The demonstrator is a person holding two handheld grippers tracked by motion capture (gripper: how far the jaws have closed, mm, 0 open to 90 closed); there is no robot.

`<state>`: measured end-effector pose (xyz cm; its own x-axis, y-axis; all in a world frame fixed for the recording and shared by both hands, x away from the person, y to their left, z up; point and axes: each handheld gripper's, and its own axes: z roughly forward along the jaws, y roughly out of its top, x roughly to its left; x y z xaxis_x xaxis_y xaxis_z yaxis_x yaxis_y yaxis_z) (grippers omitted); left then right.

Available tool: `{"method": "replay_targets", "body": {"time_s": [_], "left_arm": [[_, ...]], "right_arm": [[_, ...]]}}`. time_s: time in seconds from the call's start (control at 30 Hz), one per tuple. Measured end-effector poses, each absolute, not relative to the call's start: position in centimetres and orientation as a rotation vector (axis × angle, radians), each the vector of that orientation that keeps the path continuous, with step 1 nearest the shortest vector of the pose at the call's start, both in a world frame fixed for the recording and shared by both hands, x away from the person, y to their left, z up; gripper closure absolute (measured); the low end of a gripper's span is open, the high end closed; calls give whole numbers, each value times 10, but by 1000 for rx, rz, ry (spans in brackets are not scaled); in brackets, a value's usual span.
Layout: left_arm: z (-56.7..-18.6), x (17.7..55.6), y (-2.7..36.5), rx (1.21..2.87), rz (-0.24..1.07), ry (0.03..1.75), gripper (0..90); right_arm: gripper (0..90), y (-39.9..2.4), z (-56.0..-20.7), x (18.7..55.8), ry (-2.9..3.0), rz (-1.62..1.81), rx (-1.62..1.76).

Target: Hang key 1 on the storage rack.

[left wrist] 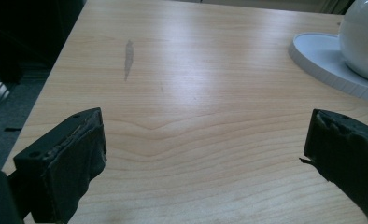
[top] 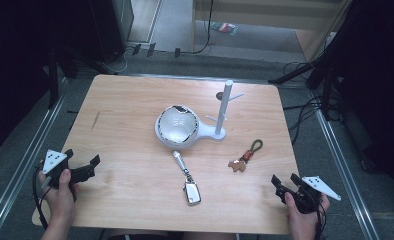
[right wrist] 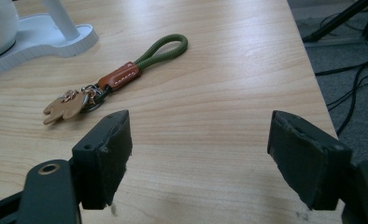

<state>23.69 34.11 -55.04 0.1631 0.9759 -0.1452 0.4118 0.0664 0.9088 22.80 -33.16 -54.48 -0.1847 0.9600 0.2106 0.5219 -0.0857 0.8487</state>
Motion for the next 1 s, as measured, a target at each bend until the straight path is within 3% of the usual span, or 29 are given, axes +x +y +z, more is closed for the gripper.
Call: {"method": "replay_targets", "body": {"time_s": [0.5, 1.0], "left_arm": [[-551, 238, 342, 1521, 715, 1414, 0], [-550, 237, 340, 1530, 727, 1404, 0]], "right_arm": [[272, -332, -526, 224, 1707, 1054, 1583], [225, -299, -503, 239, 1922, 916, 1576]]}}
